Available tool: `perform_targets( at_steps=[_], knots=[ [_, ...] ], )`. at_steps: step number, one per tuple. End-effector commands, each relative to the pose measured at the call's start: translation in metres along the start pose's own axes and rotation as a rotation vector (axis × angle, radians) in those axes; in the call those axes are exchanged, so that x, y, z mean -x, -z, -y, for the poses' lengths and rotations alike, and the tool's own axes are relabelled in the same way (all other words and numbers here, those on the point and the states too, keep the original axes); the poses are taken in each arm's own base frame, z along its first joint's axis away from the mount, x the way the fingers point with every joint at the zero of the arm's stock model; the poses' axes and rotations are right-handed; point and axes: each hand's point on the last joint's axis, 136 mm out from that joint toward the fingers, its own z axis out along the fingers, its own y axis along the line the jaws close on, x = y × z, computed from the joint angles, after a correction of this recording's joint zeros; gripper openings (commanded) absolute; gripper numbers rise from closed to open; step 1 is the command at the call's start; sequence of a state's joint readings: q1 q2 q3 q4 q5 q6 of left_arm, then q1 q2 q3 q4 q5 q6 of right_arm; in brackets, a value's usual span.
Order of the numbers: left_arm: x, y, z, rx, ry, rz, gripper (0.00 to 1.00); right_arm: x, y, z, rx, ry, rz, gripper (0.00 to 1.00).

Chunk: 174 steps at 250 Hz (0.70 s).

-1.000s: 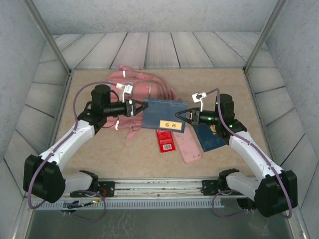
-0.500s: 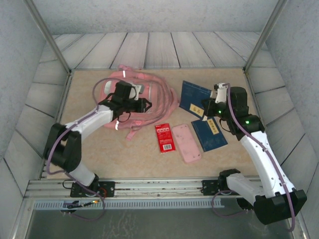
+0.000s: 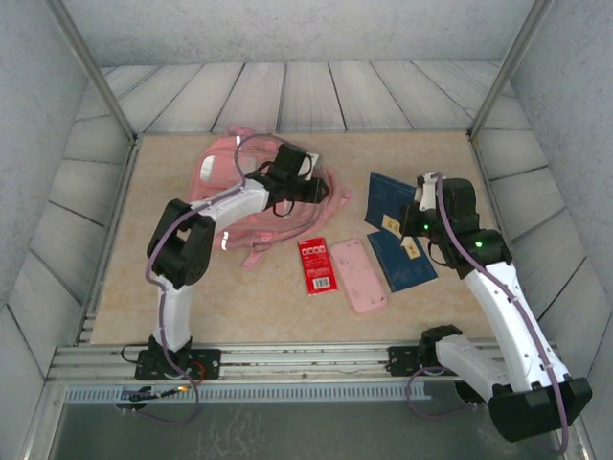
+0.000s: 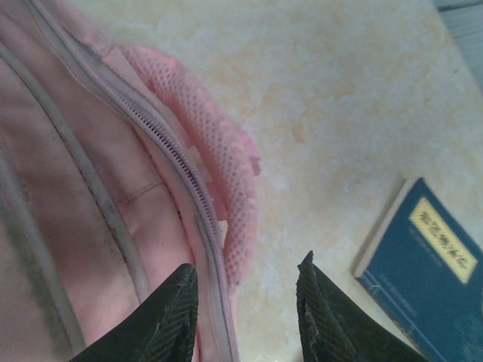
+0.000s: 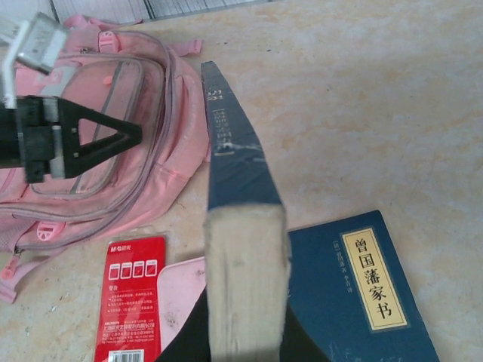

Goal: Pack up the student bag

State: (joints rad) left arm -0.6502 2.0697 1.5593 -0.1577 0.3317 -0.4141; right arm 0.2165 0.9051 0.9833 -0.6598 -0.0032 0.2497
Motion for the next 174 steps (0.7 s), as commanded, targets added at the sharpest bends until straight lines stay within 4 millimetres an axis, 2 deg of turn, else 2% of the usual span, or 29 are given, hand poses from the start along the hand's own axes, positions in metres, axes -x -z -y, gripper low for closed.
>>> perform_targets(
  at_steps=[1, 60, 112, 174],
  knots=[
    [-0.009, -0.014, -0.009, 0.046, -0.004, -0.036, 0.37, 0.002, 0.003, 0.002, -0.004, -0.008, 0.025, 0.0],
    [-0.016, -0.03, -0.017, 0.064, 0.003, -0.061, 0.3, -0.001, 0.001, 0.001, 0.006, -0.016, 0.024, 0.0],
    [-0.015, -0.032, -0.02, 0.079, 0.001, -0.068, 0.2, -0.002, -0.001, 0.0, 0.012, -0.02, 0.025, 0.0],
    [-0.015, -0.028, -0.016, 0.058, 0.006, -0.078, 0.19, -0.007, -0.005, 0.0, 0.017, -0.027, 0.017, 0.0]
  ],
)
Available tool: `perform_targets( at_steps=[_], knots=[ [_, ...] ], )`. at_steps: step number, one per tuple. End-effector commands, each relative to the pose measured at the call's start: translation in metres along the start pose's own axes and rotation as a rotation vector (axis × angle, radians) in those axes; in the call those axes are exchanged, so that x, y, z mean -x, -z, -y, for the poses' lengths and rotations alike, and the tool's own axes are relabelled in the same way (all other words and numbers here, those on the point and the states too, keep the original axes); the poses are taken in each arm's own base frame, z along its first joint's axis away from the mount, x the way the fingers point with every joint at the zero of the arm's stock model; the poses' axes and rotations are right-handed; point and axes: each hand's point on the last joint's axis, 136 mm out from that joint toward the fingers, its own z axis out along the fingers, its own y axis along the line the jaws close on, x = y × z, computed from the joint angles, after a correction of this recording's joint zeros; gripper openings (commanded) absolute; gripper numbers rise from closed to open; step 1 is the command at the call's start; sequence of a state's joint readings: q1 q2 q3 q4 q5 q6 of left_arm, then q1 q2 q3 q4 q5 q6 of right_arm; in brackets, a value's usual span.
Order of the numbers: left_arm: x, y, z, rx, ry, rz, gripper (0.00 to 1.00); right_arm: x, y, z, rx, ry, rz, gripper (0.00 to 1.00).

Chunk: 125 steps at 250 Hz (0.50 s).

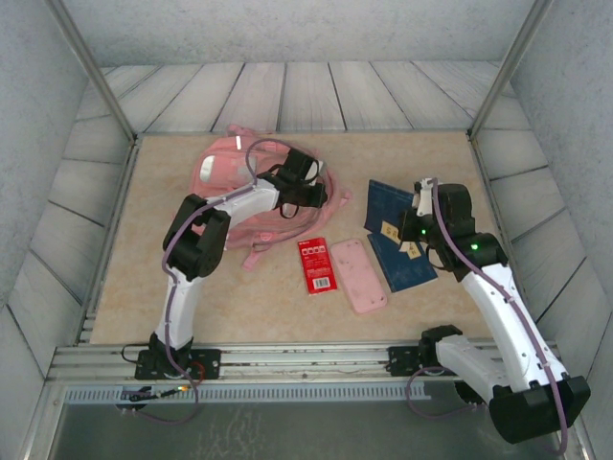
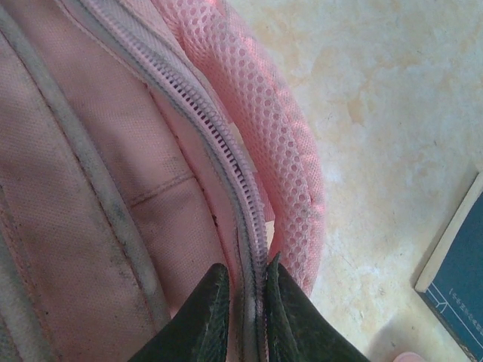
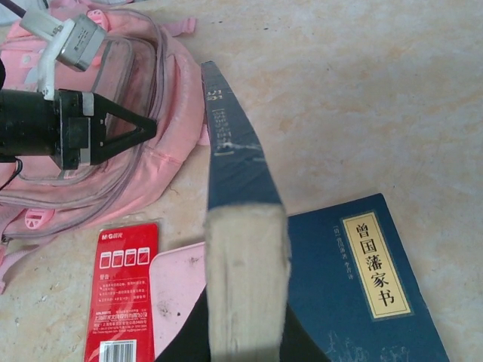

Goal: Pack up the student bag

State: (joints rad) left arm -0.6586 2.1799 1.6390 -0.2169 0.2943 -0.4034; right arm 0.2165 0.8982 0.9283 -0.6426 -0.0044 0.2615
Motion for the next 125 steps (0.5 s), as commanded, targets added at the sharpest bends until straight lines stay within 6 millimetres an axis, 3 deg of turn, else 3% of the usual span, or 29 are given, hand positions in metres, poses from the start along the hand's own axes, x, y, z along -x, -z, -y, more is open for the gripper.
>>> perform_targets(
  at_steps=[1, 125],
  knots=[
    [0.001, 0.003, 0.004, -0.006, -0.006, -0.01, 0.19, 0.009, 0.005, -0.004, 0.025, -0.015, 0.047, 0.0],
    [0.005, 0.019, -0.008, 0.059, -0.027, -0.01, 0.16, 0.007, -0.002, -0.007, 0.045, -0.034, 0.04, 0.0]
  ],
)
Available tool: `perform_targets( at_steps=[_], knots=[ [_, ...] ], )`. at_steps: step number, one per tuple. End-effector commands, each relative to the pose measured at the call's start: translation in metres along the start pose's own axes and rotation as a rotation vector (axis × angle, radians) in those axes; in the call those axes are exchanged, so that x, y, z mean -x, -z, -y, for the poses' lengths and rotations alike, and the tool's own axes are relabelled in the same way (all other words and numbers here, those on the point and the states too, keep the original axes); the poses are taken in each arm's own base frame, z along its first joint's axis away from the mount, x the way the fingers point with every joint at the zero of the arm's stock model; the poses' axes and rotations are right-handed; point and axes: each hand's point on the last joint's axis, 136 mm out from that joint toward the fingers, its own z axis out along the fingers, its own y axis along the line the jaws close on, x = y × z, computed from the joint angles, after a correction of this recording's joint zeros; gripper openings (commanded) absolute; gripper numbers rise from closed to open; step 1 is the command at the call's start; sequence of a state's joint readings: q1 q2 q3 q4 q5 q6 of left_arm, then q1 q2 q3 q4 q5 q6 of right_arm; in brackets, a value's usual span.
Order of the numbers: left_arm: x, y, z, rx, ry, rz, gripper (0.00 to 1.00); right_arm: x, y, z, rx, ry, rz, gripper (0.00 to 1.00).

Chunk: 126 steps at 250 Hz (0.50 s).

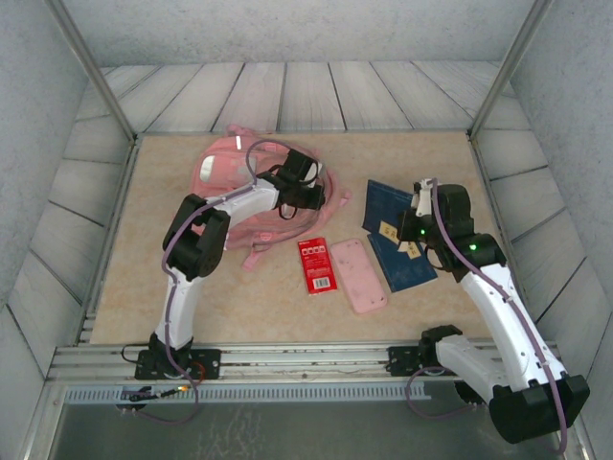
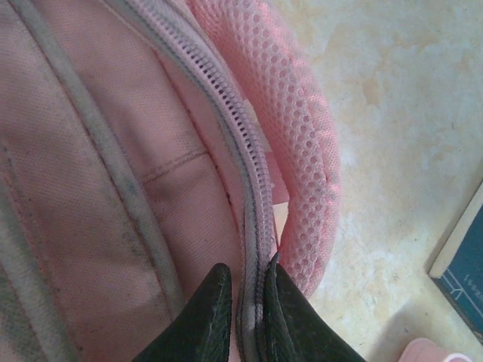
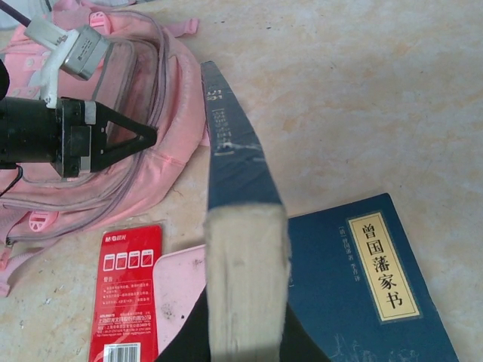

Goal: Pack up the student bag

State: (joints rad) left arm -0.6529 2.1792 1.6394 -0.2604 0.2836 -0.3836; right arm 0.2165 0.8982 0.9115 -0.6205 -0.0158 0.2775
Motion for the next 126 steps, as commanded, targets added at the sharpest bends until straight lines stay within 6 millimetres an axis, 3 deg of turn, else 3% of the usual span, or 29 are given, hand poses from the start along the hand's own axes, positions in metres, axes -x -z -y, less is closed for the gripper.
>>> perform_targets(
  at_steps=[1, 126],
  knots=[
    [0.012, 0.019, -0.001, 0.032, -0.023, 0.021, 0.16, 0.009, 0.002, -0.006, 0.033, -0.018, 0.039, 0.0],
    [0.018, 0.037, -0.005, 0.045, -0.028, 0.032, 0.16, 0.007, -0.004, -0.009, 0.05, -0.032, 0.022, 0.0]
  ],
)
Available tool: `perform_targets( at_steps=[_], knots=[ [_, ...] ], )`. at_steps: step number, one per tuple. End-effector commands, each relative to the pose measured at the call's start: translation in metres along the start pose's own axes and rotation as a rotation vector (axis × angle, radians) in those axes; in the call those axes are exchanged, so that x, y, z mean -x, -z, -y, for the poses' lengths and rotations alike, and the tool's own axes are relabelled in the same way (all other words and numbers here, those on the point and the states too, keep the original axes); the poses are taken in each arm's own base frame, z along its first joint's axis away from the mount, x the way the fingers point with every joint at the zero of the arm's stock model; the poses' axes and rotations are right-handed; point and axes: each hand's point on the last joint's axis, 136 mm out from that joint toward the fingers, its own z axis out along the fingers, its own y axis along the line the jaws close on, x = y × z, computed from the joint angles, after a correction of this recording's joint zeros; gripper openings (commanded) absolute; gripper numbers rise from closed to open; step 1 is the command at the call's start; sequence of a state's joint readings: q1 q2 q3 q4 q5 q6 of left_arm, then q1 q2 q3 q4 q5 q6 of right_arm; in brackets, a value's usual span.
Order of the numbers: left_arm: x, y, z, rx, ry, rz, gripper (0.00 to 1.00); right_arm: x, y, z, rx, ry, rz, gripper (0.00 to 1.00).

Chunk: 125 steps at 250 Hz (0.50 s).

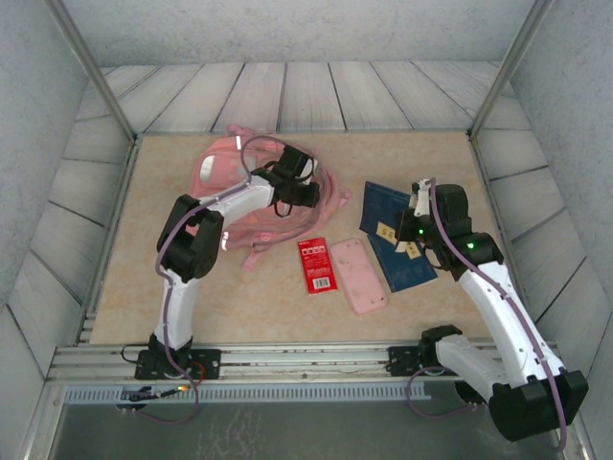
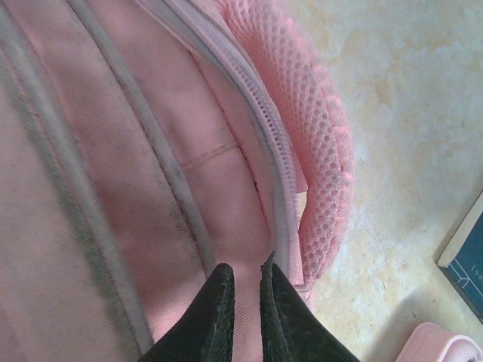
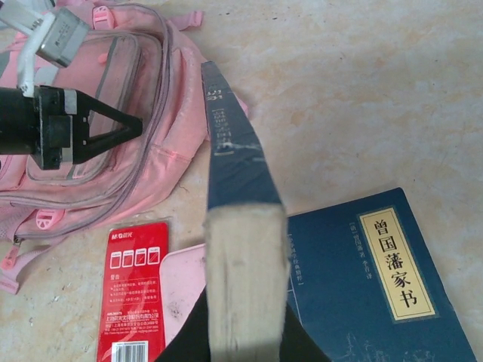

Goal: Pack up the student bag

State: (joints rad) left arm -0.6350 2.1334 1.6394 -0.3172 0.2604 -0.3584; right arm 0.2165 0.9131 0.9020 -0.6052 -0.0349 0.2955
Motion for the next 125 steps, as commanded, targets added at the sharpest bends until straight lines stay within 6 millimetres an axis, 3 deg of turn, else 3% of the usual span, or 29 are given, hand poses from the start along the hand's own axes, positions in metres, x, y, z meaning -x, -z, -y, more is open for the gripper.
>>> perform_targets(
  at_steps=[1, 57, 125],
  knots=[
    [0.011, 0.017, 0.0, 0.011, -0.018, 0.026, 0.16, 0.009, 0.002, -0.007, 0.035, -0.013, 0.035, 0.0],
    [0.004, 0.008, 0.005, -0.034, -0.016, -0.004, 0.16, 0.008, 0.002, -0.007, 0.038, -0.015, 0.035, 0.0],
    [0.002, 0.005, 0.028, -0.123, -0.07, -0.014, 0.27, 0.006, -0.003, -0.007, 0.042, -0.015, 0.026, 0.0]
  ],
)
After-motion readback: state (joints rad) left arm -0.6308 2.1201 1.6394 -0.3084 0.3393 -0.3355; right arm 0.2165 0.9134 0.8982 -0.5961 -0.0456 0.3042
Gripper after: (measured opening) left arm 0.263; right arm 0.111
